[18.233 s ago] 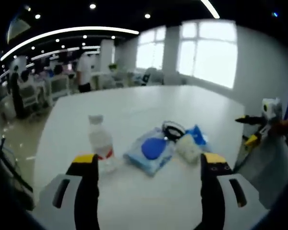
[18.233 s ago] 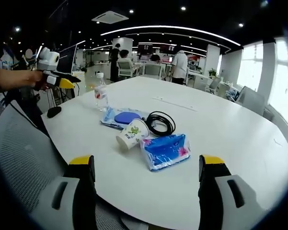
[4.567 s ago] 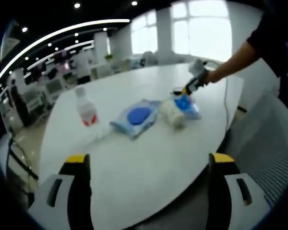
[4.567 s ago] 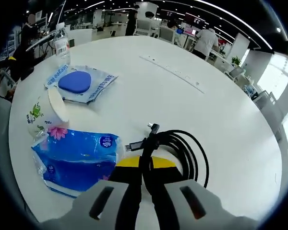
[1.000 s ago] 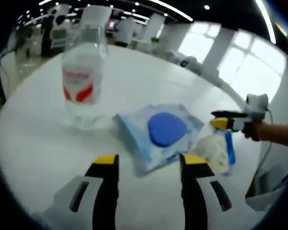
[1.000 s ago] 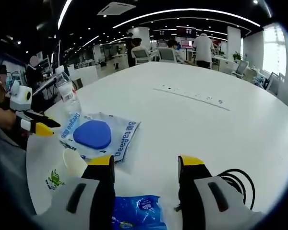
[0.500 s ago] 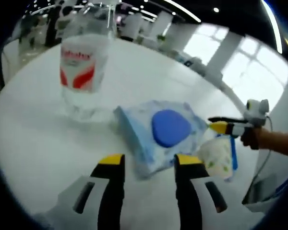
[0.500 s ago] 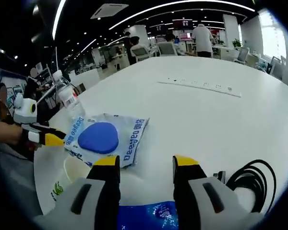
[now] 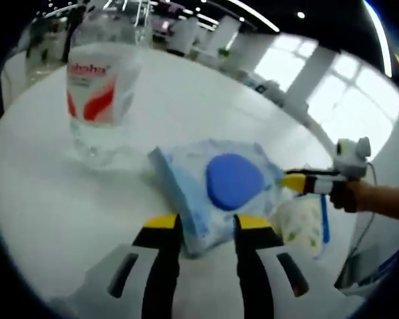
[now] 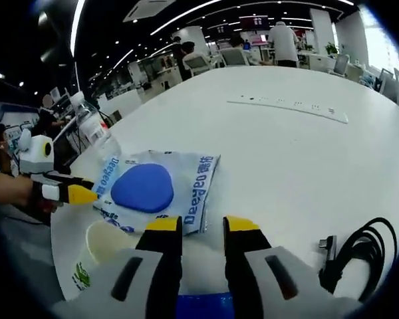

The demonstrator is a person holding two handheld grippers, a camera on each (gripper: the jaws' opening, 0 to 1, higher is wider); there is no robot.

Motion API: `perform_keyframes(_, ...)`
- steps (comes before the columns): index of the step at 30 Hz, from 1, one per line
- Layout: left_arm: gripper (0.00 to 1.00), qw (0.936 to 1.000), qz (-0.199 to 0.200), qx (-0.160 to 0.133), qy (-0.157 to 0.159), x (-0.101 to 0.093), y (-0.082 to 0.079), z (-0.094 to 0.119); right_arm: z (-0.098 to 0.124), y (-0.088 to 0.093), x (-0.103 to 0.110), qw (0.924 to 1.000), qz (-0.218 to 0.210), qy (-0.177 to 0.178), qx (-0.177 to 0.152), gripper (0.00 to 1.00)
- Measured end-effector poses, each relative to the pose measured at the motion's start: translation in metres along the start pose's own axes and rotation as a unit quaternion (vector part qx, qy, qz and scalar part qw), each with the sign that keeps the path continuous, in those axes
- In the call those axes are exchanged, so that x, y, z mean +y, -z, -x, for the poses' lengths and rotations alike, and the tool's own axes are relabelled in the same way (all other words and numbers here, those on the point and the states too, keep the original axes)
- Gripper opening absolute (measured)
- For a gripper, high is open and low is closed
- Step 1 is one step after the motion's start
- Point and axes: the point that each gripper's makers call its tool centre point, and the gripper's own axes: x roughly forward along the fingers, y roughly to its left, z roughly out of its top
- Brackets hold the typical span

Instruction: Arrange the tabletop items into an orderly group along one side of the table until the central work area is clear of visible clutter.

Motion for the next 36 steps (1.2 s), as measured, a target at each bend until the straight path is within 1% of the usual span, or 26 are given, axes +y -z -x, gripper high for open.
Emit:
perform_keyframes(2,0.24,1.0000,0.000,0.005,-0.001,0.000,0.002,-0.002,-0.001,0.001,0.004,1.0000,-0.006,-0.005,0.001,0.20)
perform_keyframes(4,0.22,0.9999,-0.006,0.007,-0.004,0.000,0.003,-0.002,-0.003,0.001,0.005,0.9999,-0.010,-0.004,0.002,0.16)
perform_keyframes(5,0.21,0.9999,-0.007,0.006,-0.006,0.001,0.003,-0.002,-0.003,0.000,0.004,0.9999,-0.011,0.000,0.001,0.13)
perform_keyframes(6,0.20,0.9999,-0.007,0.006,-0.008,0.001,0.003,-0.003,-0.002,0.000,0.002,0.9999,-0.015,0.008,0.000,0.05)
perform_keyframes(7,0.17,0.9999,-0.005,0.008,-0.012,0.002,0.004,-0.002,-0.001,-0.002,0.001,0.9997,-0.019,0.012,-0.004,0.04)
perform_keyframes(9,0.10,0.9998,0.000,0.010,-0.015,0.003,0.005,-0.002,0.000,-0.006,0.003,0.9995,-0.030,0.008,-0.009,0.02)
perform_keyframes(14,0.07,0.9997,0.004,0.009,-0.021,0.005,0.004,-0.001,0.004,-0.007,0.008,0.9995,-0.029,0.004,-0.009,0.01)
perform_keyframes(20,0.02,0.9997,0.004,0.003,-0.024,0.005,-0.002,0.000,0.009,-0.007,0.011,0.9997,-0.022,0.002,-0.014,0.00)
perform_keyframes(25,0.01,0.9998,0.000,0.003,-0.022,0.001,-0.004,0.000,0.014,-0.009,0.009,0.9994,-0.027,0.002,-0.022,0.00)
perform_keyframes(31,0.00,0.9998,-0.007,0.003,-0.019,-0.004,-0.008,-0.003,0.021,-0.006,0.008,0.9993,-0.026,0.001,-0.027,0.00)
perform_keyframes(33,0.00,0.9998,-0.009,0.003,-0.017,-0.005,-0.010,-0.004,0.023,-0.006,0.006,0.9994,-0.016,0.001,-0.030,0.00)
perform_keyframes(36,0.00,0.9999,-0.009,0.005,-0.011,-0.008,-0.012,-0.008,0.026,-0.004,0.004,0.9995,-0.011,0.001,-0.028,0.00)
